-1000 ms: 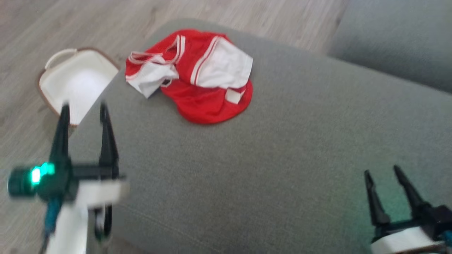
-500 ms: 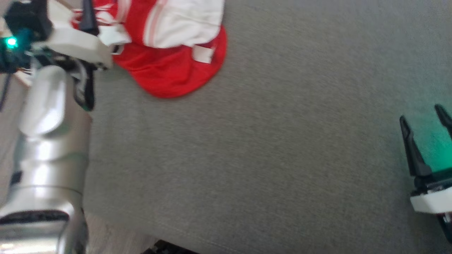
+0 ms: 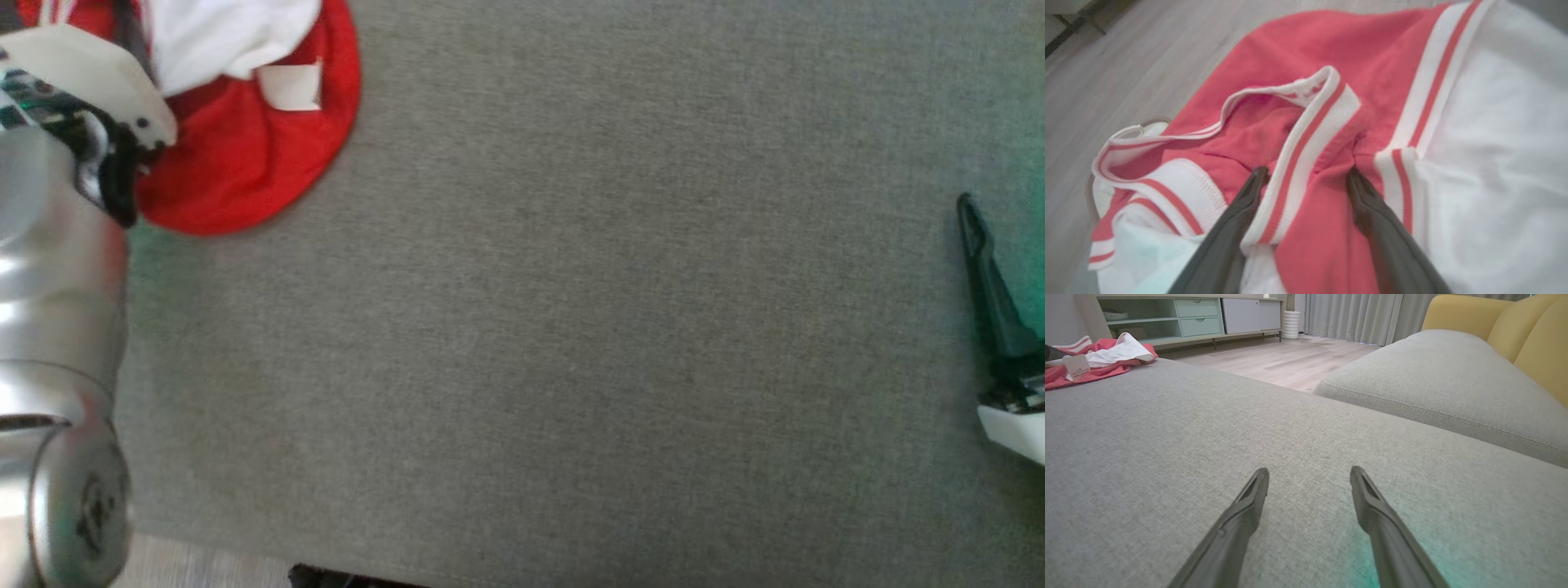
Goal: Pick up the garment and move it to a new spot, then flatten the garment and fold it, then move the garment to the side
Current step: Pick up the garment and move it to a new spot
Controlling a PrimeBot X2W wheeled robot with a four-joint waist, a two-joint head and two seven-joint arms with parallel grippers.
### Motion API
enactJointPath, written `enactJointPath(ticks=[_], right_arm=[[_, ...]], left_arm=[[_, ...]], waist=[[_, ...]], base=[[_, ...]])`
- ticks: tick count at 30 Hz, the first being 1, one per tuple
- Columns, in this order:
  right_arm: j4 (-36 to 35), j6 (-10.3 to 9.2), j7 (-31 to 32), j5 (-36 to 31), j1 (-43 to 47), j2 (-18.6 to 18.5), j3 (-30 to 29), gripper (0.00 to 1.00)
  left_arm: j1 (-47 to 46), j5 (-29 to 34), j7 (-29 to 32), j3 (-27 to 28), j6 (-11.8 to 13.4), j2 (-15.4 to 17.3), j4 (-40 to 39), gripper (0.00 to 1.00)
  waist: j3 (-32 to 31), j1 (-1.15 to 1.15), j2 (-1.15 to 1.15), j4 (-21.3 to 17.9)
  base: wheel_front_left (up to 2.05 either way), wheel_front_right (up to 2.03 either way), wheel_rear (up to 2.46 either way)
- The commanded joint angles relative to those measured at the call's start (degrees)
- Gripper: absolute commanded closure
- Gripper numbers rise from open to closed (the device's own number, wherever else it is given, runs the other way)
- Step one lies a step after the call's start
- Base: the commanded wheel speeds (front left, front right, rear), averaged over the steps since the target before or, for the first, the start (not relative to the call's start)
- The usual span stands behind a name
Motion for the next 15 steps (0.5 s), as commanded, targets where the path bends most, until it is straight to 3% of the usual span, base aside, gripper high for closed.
enactJointPath(ticks=[1,2,3,9,15], right_arm=[[1.04,0.36,0.22,0.23,1.03,-1.41,0.82,0.0],[1.09,0.36,0.22,0.14,0.8,-1.23,0.71,0.0],[1.2,0.36,0.22,0.07,0.5,-0.93,0.69,0.0],[2.82,0.36,0.22,0.06,-1.44,2.25,2.09,0.0],[4.87,0.36,0.22,0.13,-2.66,6.57,3.58,0.0]], left_arm=[[-0.19,-0.36,2.07,1.05,-0.32,3.91,0.17,0.0],[-0.37,-0.42,2.83,0.95,-0.42,4.08,0.53,0.07],[-0.5,-0.27,2.56,0.73,-0.31,4.44,0.64,1.0],[-0.77,1.39,-7.89,-1.17,-1.07,7.53,-2.15,1.0],[-1.47,4.39,-13.57,-4.62,-2.1,10.8,-4.43,1.0]], waist=[[1.34,-0.01,0.0,-1.31],[1.37,-0.01,0.0,-1.45],[1.24,-0.01,0.0,-1.65],[-2.64,-0.01,0.0,-3.41],[-9.23,-0.01,0.0,-6.29]], base=[[0.0,0.0,0.0],[0.0,0.0,0.0],[0.0,0.0,0.0],[0.0,0.0,0.0],[0.0,0.0,0.0]])
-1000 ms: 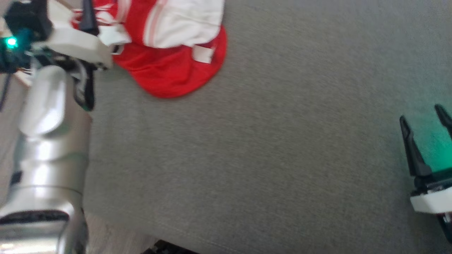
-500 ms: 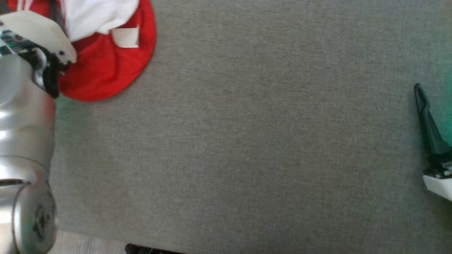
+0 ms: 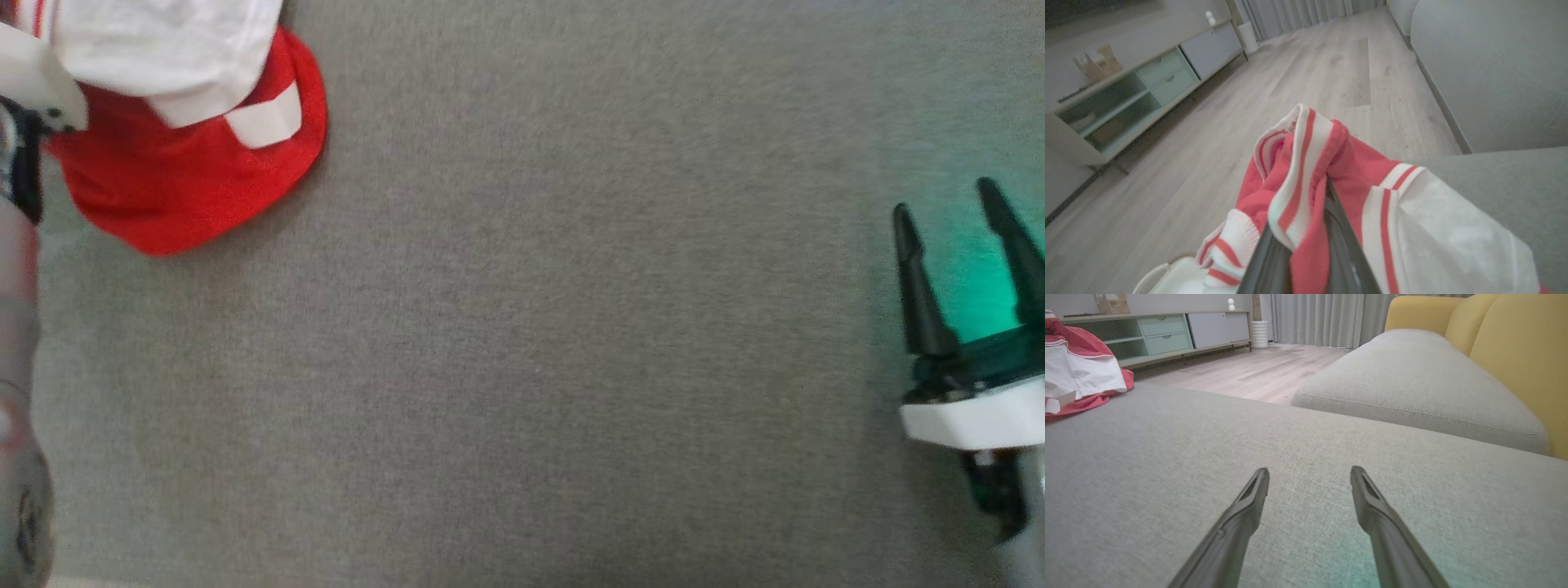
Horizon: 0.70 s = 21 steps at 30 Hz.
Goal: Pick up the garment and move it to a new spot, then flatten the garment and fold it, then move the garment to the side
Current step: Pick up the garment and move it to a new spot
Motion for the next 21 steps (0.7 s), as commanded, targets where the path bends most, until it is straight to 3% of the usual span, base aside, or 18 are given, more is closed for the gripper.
enactJointPath(ticks=[1,6,12,21], right_arm=[[-0.92,0.36,0.04,0.21,1.02,0.69,1.23,0.0],[1.42,0.36,0.04,0.24,1.88,5.17,1.83,0.0],[2.62,0.36,0.04,0.12,3.97,8.45,2.5,0.0],[2.97,0.36,0.04,0.26,7.97,12.09,1.96,0.0]], left_arm=[[-1.32,1.02,-1.49,-0.39,-0.38,5.01,-2.57,1.0],[-1.81,2.87,-4.17,-4.12,-1.34,5.69,-6.75,1.0],[-0.69,2.05,-4.71,-8.35,-1.82,3.36,-13.44,1.0],[5.15,-6.76,0.19,-20.57,-1.88,-1.35,-27.17,1.0]], waist=[[-5.4,-0.01,0.0,-2.96],[-13.66,-0.01,0.0,-6.43],[-21.68,-0.01,0.0,-11.03],[-29.2,-0.01,0.0,-16.9]], base=[[0.0,0.0,0.0],[0.0,0.0,0.0],[0.0,0.0,0.0],[0.0,0.0,0.0]])
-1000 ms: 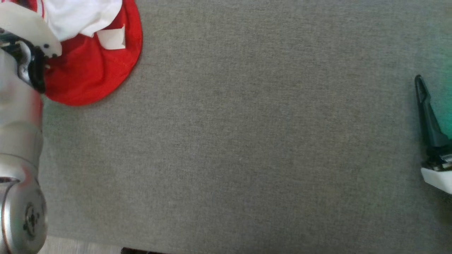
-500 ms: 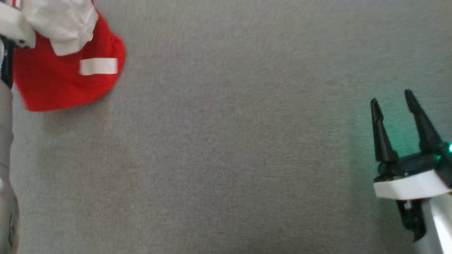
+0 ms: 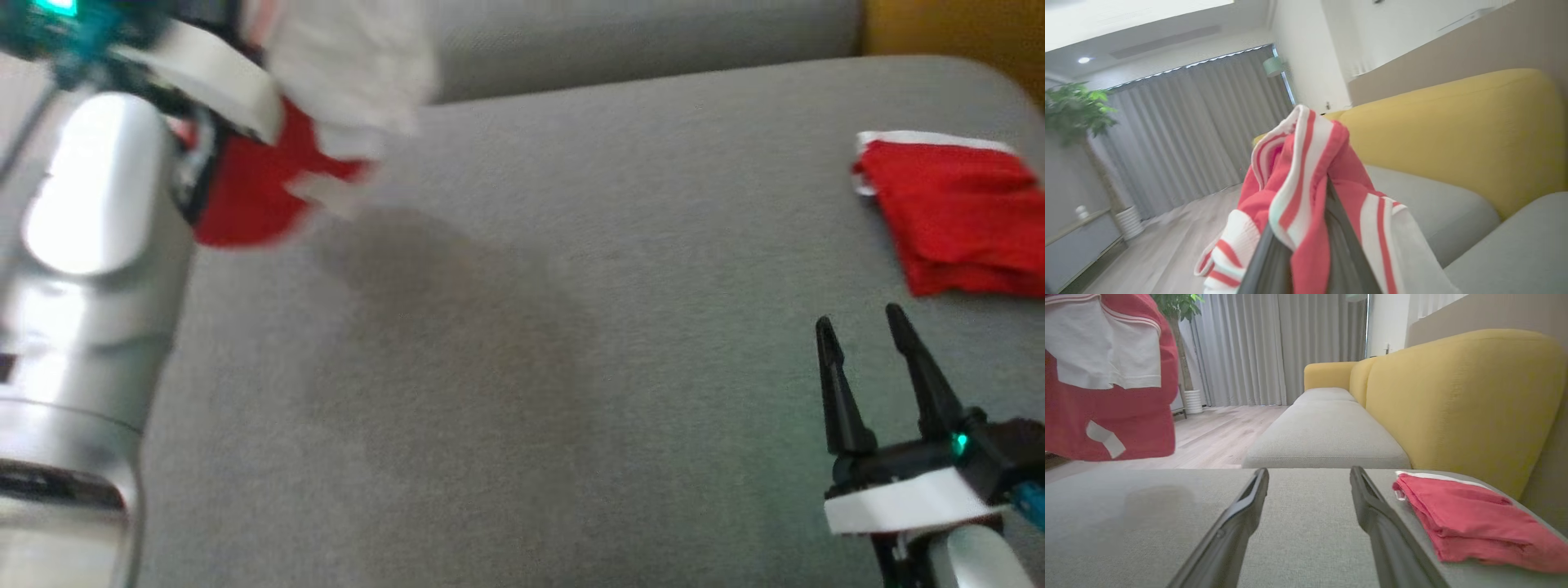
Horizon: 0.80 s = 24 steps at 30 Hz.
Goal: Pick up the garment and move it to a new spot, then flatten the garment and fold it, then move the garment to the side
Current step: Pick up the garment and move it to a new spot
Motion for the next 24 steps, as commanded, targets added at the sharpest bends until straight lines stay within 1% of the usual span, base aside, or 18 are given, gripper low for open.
enactJointPath(ticks=[1,5,8,12,15,16,17,18,19,21,24], right_arm=[[-1.83,0.36,0.04,0.29,-0.33,0.13,0.98,0.0],[-2.34,0.36,0.04,-0.06,0.11,1.44,0.58,0.0],[-2.55,0.36,0.04,-0.17,0.25,2.21,0.47,0.0],[-2.62,0.36,0.04,0.11,0.23,3.08,0.92,0.0],[-2.35,0.36,0.04,0.3,0.19,3.24,1.12,0.0],[-2.24,0.36,0.04,0.33,0.19,3.3,1.06,0.0],[-2.11,0.36,0.04,0.4,0.25,3.36,0.94,0.0],[-2.11,0.36,0.04,0.4,0.25,3.36,0.94,0.0],[-1.93,0.36,0.04,0.46,0.37,3.42,0.83,0.0],[-1.41,0.36,0.04,0.55,0.79,3.49,0.63,0.0],[-0.14,0.36,0.04,1.24,1.94,3.95,-0.1,0.0]], left_arm=[[-0.99,-1.53,0.98,-0.38,0.11,1.73,-3.59,1.0],[3.61,-4.48,2.44,-4.8,0.11,0.18,-6.75,1.0],[8.45,-6.13,2.19,-7.91,0.11,-1.94,-6.98,1.0],[16.87,-6.82,-1.02,-10.85,0.65,-6.03,-4.56,1.0],[23.31,-6.48,-3.91,-13.3,1.9,-9.03,-1.41,1.0],[25.22,-6.59,-4.78,-13.7,2.47,-9.79,-0.57,0.89],[26.79,-6.51,-5.45,-14.04,3.28,-10.38,0.16,0.09],[26.79,-6.51,-5.45,-14.04,3.28,-10.38,0.16,0.09],[28.17,-6.5,-5.94,-14.14,4.25,-10.88,0.49,0.0],[30.74,-6.73,-6.39,-13.75,6.16,-11.57,-0.38,0.0],[35.61,-6.64,-6.46,-10.73,9.36,-12.0,-8.38,0.0]], waist=[[-3.44,0.02,0.0,-3.35],[-4.31,0.02,0.0,-4.54],[-3.84,0.02,0.0,-4.94],[-2.28,0.02,0.0,-4.87],[-1.63,0.02,0.0,-4.43],[-1.61,0.02,0.0,-4.3],[-1.68,0.02,0.0,-4.07],[-1.68,0.02,0.0,-4.07],[-1.91,0.02,0.0,-3.76],[-2.75,0.02,0.0,-2.95],[-4.66,0.02,0.0,-1.36]], base=[[0.0,0.0,0.0],[0.0,0.0,0.0],[0.0,0.0,0.0],[0.0,0.0,0.0],[0.0,0.0,0.0],[0.0,0.0,0.0],[0.0,0.0,0.0],[0.0,0.0,0.0],[0.0,0.0,0.0],[0.0,0.0,0.0],[0.0,0.0,0.0]])
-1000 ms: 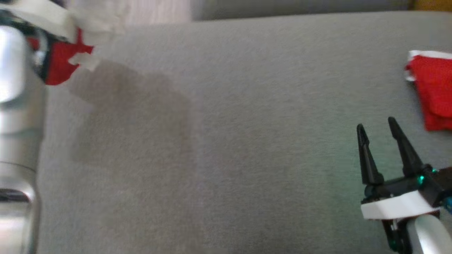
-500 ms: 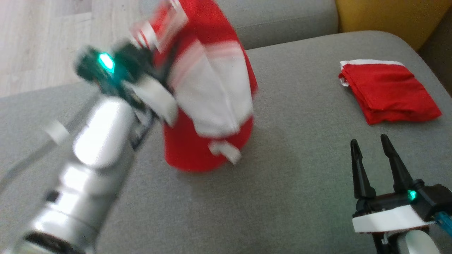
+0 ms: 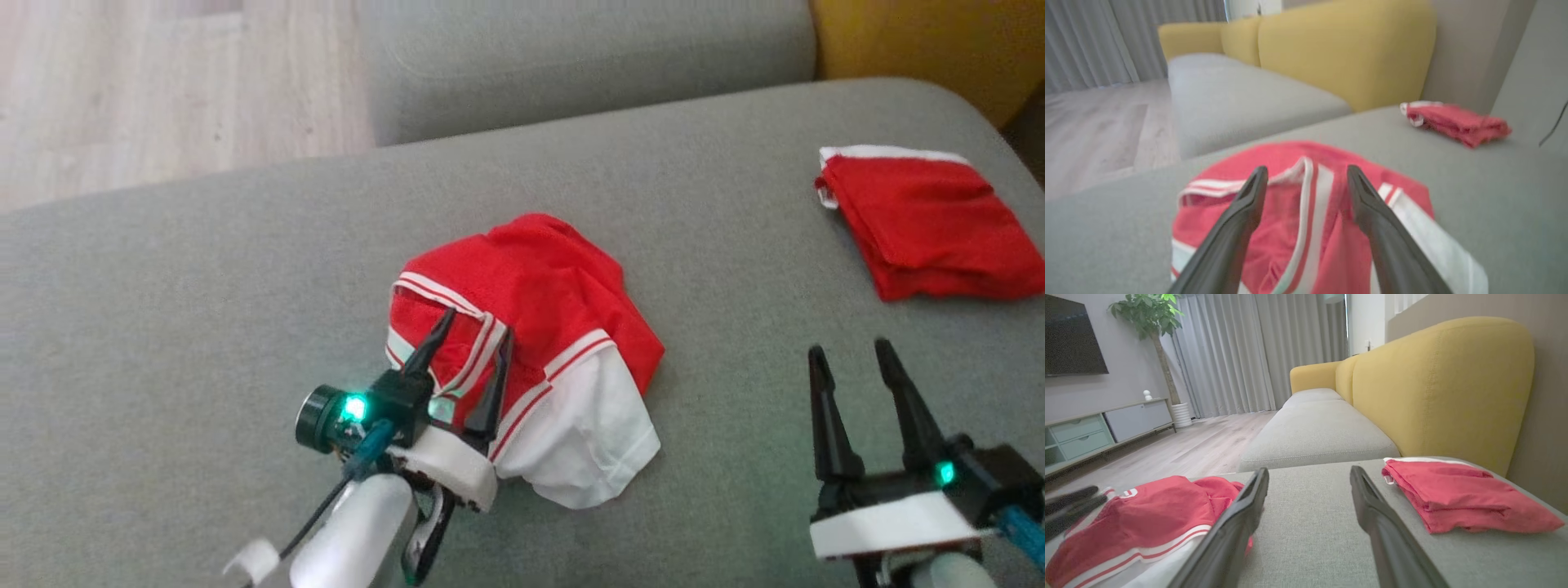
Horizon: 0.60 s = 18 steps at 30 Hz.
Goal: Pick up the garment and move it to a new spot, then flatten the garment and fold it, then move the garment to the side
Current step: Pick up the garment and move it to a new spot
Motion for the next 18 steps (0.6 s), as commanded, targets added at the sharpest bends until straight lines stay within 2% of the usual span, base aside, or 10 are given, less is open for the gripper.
enactJointPath(ticks=[1,5,10,14,18], right_arm=[[-1.08,0.36,0.04,0.7,-0.22,0.08,0.76,0.0],[0.78,0.36,0.04,0.66,0.55,0.69,-0.63,0.0],[1.76,0.36,0.04,-0.61,1.92,1.34,-1.26,0.0],[1.85,0.36,0.04,-0.76,3.54,1.85,-2.46,0.0],[2.23,0.36,0.04,-0.99,4.86,2.12,-2.26,0.0]], left_arm=[[0.22,-0.33,-0.69,3.12,0.89,0.07,-3.97,0.0],[9.18,1.94,-0.7,7.54,3.39,-0.01,-14.47,0.0],[18.68,5.55,-0.71,13.55,6.09,0.57,-23.96,0.0],[24.11,8.93,-0.71,17.25,6.53,1.28,-30.49,0.0],[28.97,11.42,-0.72,20.38,7.12,1.66,-33.56,0.0]], waist=[[-1.61,-0.01,0.0,1.52],[-4.03,-0.01,0.0,4.17],[-6.44,-0.01,0.0,6.71],[-7.59,-0.01,0.0,8.24],[-8.51,-0.01,0.0,8.87]], base=[[0.0,0.0,0.0],[0.0,0.0,0.0],[0.0,0.0,0.0],[0.0,0.0,0.0],[0.0,0.0,0.0]])
